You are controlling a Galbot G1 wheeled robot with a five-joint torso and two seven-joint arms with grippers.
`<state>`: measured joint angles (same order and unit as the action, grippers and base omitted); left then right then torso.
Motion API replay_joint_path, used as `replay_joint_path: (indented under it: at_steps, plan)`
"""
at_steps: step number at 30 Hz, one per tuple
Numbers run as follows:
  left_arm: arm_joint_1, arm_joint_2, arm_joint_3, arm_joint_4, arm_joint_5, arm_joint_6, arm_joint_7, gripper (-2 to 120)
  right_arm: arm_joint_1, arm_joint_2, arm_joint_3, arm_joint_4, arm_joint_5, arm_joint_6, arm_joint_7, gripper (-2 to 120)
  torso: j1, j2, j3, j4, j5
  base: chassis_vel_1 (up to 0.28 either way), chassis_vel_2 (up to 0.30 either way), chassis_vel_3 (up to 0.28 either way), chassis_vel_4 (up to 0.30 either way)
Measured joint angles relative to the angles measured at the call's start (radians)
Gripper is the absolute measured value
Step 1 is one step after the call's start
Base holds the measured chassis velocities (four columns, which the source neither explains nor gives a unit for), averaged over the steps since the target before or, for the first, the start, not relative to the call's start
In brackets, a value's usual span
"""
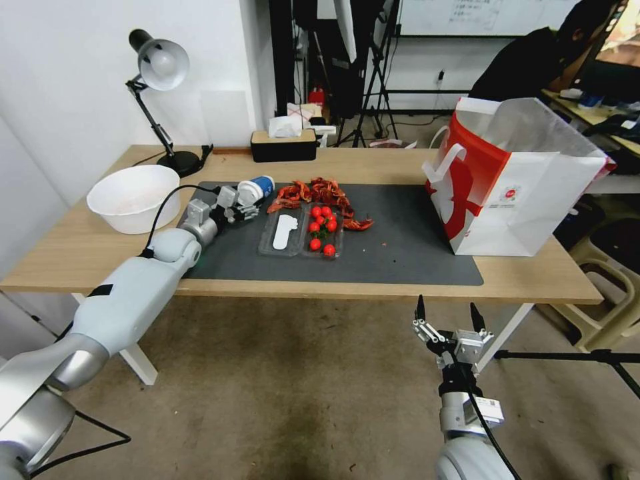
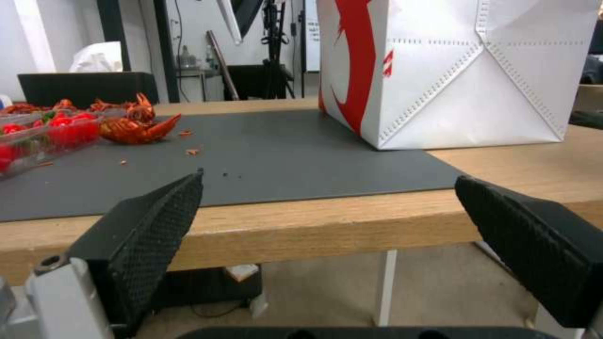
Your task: Pick up the trash from the table and place it into the takeout bag.
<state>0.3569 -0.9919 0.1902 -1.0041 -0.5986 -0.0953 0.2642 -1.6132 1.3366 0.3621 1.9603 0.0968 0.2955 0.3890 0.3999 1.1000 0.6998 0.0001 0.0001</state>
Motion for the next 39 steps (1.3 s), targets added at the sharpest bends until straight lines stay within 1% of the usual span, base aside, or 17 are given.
replay_joint_path:
  at_steps: [8,10,11,12,16,17,20,26,28,29,30,32,33,36,37,39]
  plan:
    - [0.005,0.001,-0.003,-0.005,0.015,-0.017,0.000,61,-0.001,0.000,0.000,0.000,0.000,0.000,0.000,100,0.000,0.000,0.000,0.0000,-0.0001,0.000,0.000,0.000,0.000]
    - [-0.024,0.003,-0.002,-0.078,0.018,-0.026,-0.003,61,-0.001,0.003,0.000,0.000,0.000,0.002,0.000,100,0.000,0.000,0.000,-0.0002,-0.0001,0.000,0.000,0.000,0.000]
    - [-0.038,0.001,0.003,-0.099,0.013,-0.025,-0.006,61,-0.001,0.004,0.000,0.000,0.000,0.002,0.001,100,0.000,0.000,0.000,0.0000,0.0000,0.000,0.000,0.000,0.000]
    - [-0.038,0.001,0.003,-0.099,0.013,-0.025,-0.006,61,-0.001,0.004,0.000,0.000,0.000,0.002,0.001,100,0.000,0.000,0.000,0.0000,0.0000,0.000,0.000,0.000,0.000]
    - [-0.109,-0.014,0.062,-0.188,-0.023,-0.012,-0.021,61,-0.001,0.004,0.002,0.001,0.000,0.003,0.001,100,0.000,0.000,0.000,0.0000,0.0001,0.000,0.000,0.000,0.000]
    - [-0.109,-0.014,0.062,-0.188,-0.023,-0.012,-0.021,61,-0.001,0.004,0.002,0.001,0.000,0.003,0.001,100,0.000,0.000,0.000,0.0000,0.0001,0.000,0.000,0.000,0.000]
    - [-0.173,-0.040,0.122,-0.233,-0.061,-0.004,-0.026,61,-0.002,0.007,0.002,0.001,-0.001,0.003,0.000,100,0.000,0.000,0.000,-0.0002,0.0001,0.000,0.000,0.000,0.000]
    - [-0.231,-0.071,0.165,-0.254,-0.095,0.001,-0.031,61,-0.003,0.009,0.002,0.003,-0.003,0.004,0.000,100,0.000,0.000,0.000,-0.0003,0.0003,0.000,0.000,0.000,0.000]
    - [-0.273,-0.099,0.198,-0.266,-0.114,0.009,-0.039,61,-0.006,0.009,0.003,0.005,-0.003,0.005,0.000,100,0.000,0.000,0.000,0.0001,0.0001,0.000,0.000,0.000,0.000]
    - [-0.273,-0.099,0.198,-0.266,-0.114,0.009,-0.039,61,-0.006,0.009,0.003,0.005,-0.003,0.005,0.000,100,0.000,0.000,0.000,0.0001,0.0001,0.000,0.000,0.000,0.000]
    - [-0.293,-0.113,0.215,-0.272,-0.124,0.013,-0.042,61,-0.007,0.009,0.004,0.005,-0.003,0.005,0.000,100,0.000,0.000,0.000,0.0001,-0.0003,0.000,0.000,0.000,0.000]
    - [-0.322,-0.134,0.237,-0.279,-0.137,0.018,-0.046,61,-0.008,0.009,0.006,0.005,-0.003,0.006,0.000,100,0.000,0.000,0.000,-0.0001,0.0004,0.000,0.000,0.000,0.000]
    - [-0.322,-0.134,0.237,-0.279,-0.137,0.018,-0.046,61,-0.008,0.009,0.006,0.005,-0.003,0.006,0.000,100,0.000,0.000,0.000,-0.0001,0.0004,0.000,0.000,0.000,0.000]
    - [-0.378,-0.181,0.282,-0.285,-0.174,0.034,-0.059,61,-0.010,0.012,0.008,0.006,-0.003,0.007,0.000,100,0.000,0.000,0.000,-0.0003,0.0001,0.000,0.000,0.000,0.000]
    - [-0.378,-0.181,0.282,-0.285,-0.174,0.034,-0.059,61,-0.010,0.012,0.008,0.006,-0.003,0.007,0.000,100,0.000,0.000,0.000,-0.0003,0.0001,0.000,0.000,0.000,0.000]
    - [-0.428,-0.224,0.328,-0.285,-0.225,0.045,-0.077,61,-0.010,0.014,0.009,0.007,-0.004,0.008,0.000,100,0.000,0.000,0.000,0.0000,0.0001,0.000,0.000,0.000,0.000]
